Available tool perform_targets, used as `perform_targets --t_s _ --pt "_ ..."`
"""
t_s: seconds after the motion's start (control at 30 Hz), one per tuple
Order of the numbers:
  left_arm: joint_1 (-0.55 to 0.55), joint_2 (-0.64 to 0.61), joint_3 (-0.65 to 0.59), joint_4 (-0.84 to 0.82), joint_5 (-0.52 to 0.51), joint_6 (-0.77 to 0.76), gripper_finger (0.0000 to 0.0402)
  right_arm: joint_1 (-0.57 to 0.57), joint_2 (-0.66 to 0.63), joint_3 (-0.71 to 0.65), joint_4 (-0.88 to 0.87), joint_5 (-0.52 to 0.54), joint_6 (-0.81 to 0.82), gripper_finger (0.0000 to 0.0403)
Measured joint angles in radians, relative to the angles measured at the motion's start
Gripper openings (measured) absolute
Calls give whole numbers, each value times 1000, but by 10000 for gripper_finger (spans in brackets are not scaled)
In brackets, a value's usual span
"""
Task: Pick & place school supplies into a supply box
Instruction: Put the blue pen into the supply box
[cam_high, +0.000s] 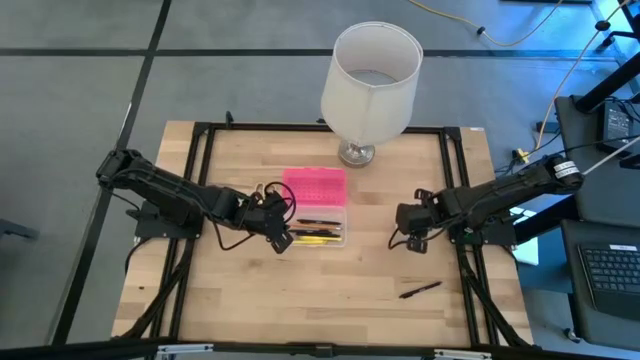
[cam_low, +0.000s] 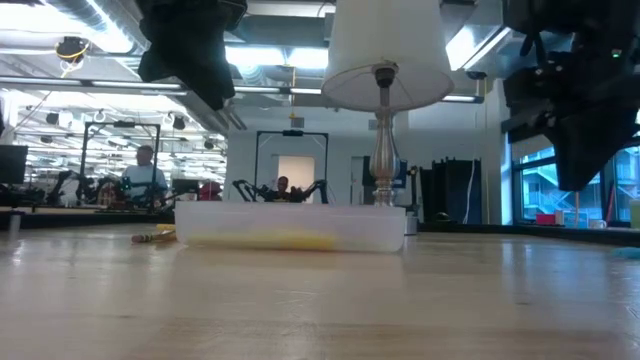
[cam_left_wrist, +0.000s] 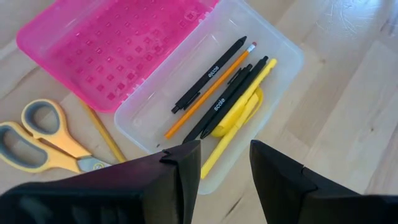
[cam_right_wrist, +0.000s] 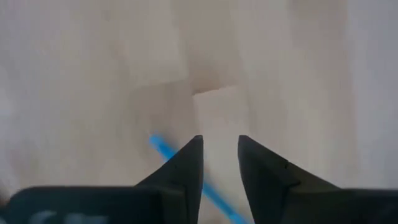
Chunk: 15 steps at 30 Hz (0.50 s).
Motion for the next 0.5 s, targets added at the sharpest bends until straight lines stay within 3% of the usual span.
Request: perform_targets --t_s 0.13,0.37,0.5 --pt "0 0 0 0 0 0 129 1 0 0 1 -78 -63 122" --pt "0 0 0 0 1 0 129 0 0 0 2 -98 -190 203" --pt "0 0 0 0 8 0 129 6 0 0 15 -123 -222 230"
